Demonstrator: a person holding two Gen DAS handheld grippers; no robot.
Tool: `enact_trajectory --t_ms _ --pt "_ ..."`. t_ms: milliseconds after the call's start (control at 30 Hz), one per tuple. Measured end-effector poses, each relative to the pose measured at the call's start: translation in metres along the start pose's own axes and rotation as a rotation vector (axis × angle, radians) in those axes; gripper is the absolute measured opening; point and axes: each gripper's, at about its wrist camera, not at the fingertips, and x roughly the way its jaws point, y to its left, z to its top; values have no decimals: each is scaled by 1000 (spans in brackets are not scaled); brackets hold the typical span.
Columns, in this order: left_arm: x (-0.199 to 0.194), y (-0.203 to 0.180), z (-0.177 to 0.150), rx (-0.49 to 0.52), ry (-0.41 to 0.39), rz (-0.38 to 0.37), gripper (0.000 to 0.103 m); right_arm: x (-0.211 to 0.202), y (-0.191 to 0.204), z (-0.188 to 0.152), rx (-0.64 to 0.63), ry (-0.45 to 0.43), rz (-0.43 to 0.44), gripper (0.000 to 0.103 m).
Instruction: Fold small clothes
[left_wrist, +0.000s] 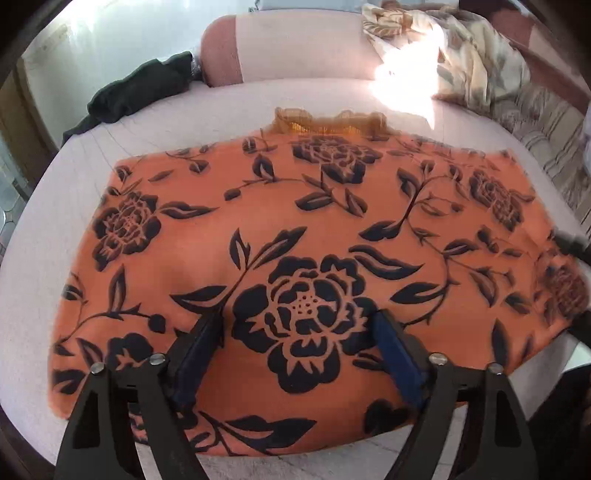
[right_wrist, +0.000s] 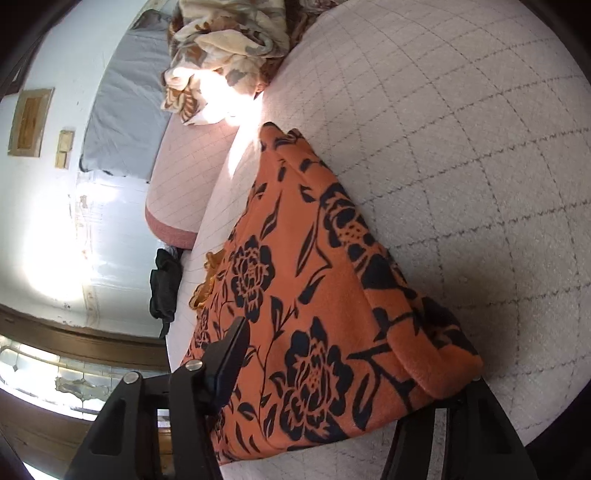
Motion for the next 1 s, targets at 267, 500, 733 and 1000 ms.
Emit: enact_trajectory --t_ms 267,500,733,1000 --pt "-66 71 5 -222 -126 -62 90 -5 105 -12 -417 -45 -123 13" --pt "-123 211 -36 -636 -277 56 90 29 261 -124 -910 -38 -74 13" --pt "-102 270 -79 -806 -190 62 90 183 246 -249 -1048 363 -211 15" --pt "-97 264 -77 -770 -183 10 90 152 284 -238 -1045 298 -178 18"
